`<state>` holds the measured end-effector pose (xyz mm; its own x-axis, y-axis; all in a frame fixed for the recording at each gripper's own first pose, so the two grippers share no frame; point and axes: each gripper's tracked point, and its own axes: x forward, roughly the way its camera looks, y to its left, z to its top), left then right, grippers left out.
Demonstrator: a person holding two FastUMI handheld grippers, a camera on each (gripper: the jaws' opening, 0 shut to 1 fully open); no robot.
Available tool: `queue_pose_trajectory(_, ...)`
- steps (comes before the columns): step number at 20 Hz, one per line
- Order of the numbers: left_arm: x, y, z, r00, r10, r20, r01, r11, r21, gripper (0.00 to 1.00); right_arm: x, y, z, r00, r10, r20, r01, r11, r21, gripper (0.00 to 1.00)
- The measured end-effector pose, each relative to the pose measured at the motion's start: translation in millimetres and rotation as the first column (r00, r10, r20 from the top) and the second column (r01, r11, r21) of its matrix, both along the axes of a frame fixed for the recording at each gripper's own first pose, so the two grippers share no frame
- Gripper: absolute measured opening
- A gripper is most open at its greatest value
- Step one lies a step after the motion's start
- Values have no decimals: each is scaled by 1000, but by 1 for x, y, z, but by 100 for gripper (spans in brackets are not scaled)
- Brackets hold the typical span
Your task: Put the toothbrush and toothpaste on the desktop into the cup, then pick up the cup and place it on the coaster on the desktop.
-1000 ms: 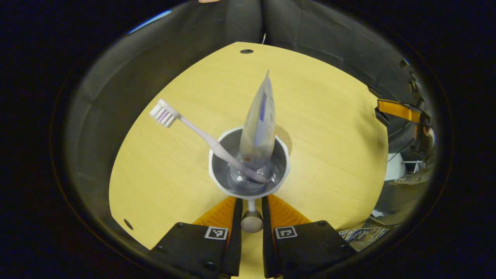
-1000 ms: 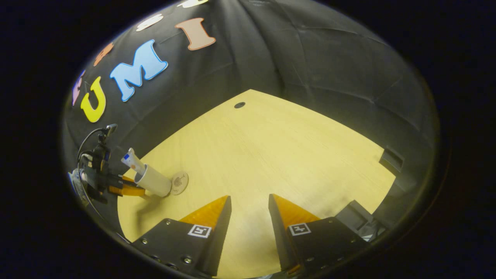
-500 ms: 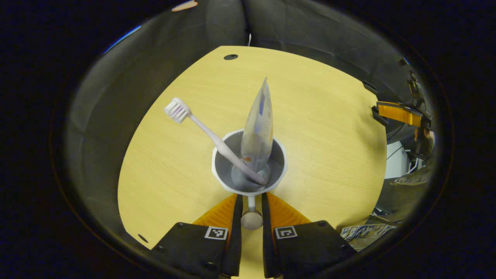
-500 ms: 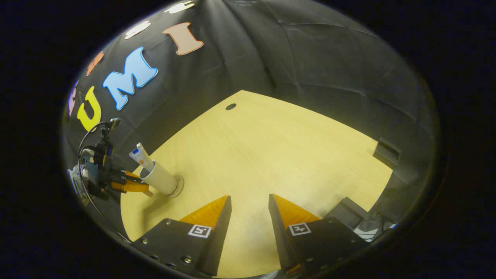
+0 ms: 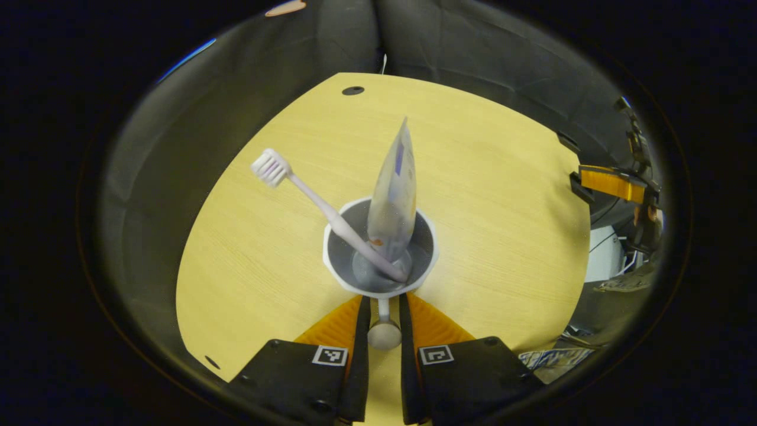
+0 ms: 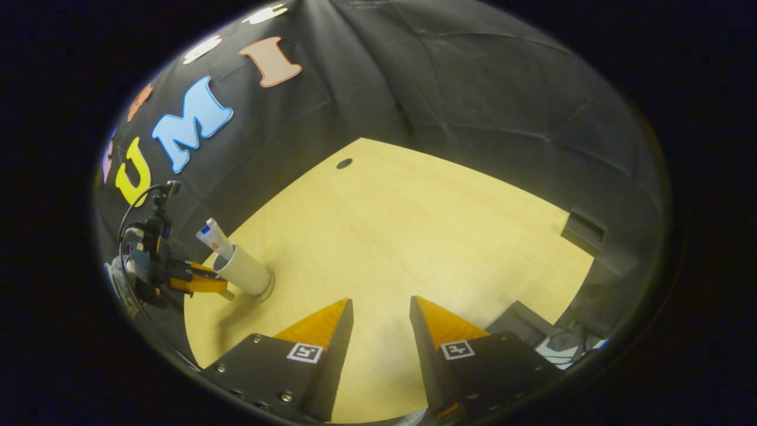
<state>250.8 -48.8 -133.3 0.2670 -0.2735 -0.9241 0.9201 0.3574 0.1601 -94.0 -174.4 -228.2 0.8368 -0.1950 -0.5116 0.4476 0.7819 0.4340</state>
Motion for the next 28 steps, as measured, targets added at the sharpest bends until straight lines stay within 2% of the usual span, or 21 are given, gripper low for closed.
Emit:
queue_pose_trajectory(1,1,3,1,1000,6,-1,-6,1000,1,30,0,0,-1,1000,0,-1,0,1000,1,60)
queue_pose_trajectory(2,4,5,2,1000,11,-2,-11,1000,-1,30,0,0,-1,1000,1,-2,-1,1000,3,58)
queue_pose_trajectory(4,8,0,5,1000,17,-7,-17,1000,-18,38,0,2,-2,1000,4,-5,-4,1000,8,61)
queue_pose_trajectory(5,4,-3,4,1000,17,-6,-17,999,-28,32,0,3,-3,1000,7,-5,-7,1000,9,58)
queue_pose_trajectory(6,4,-3,7,1000,20,-6,-20,1000,-20,35,1,3,-2,1000,10,-6,-10,1000,8,60)
queue_pose_trajectory(9,11,-2,11,1000,25,18,-25,999,-38,41,3,8,-1,1000,26,-3,-26,1000,2,57)
queue_pose_trajectory(10,10,-1,14,999,28,25,-27,999,-46,35,5,10,1,999,33,-2,-33,999,-1,57)
queue_pose_trajectory(12,7,3,23,999,37,40,-34,997,-63,35,8,15,6,999,51,5,-51,999,-11,57)
queue_pose_trajectory(17,-1,12,51,988,110,105,-90,979,-182,35,32,39,37,987,159,37,-155,983,-96,57)
queue_pose_trajectory(18,-2,15,59,983,135,124,-107,971,-214,35,40,45,47,981,188,48,-181,977,-113,60)
queue_pose_trajectory(19,-3,19,64,977,159,144,-121,963,-243,35,48,51,57,975,215,60,-206,969,-134,57)
queue_pose_trajectory(22,-3,40,90,946,248,209,-167,926,-339,35,72,69,91,951,292,98,-269,942,-200,58)
queue_pose_trajectory(24,-6,55,109,911,326,254,-201,887,-416,35,88,82,114,933,337,127,-300,923,-242,57)
queue_pose_trajectory(26,-10,66,132,860,421,287,-238,830,-505,34,100,96,136,916,369,159,-316,906,-281,57)
queue_pose_trajectory(28,-10,70,153,789,519,329,-259,766,-588,34,108,108,154,901,393,184,-323,890,-323,58)
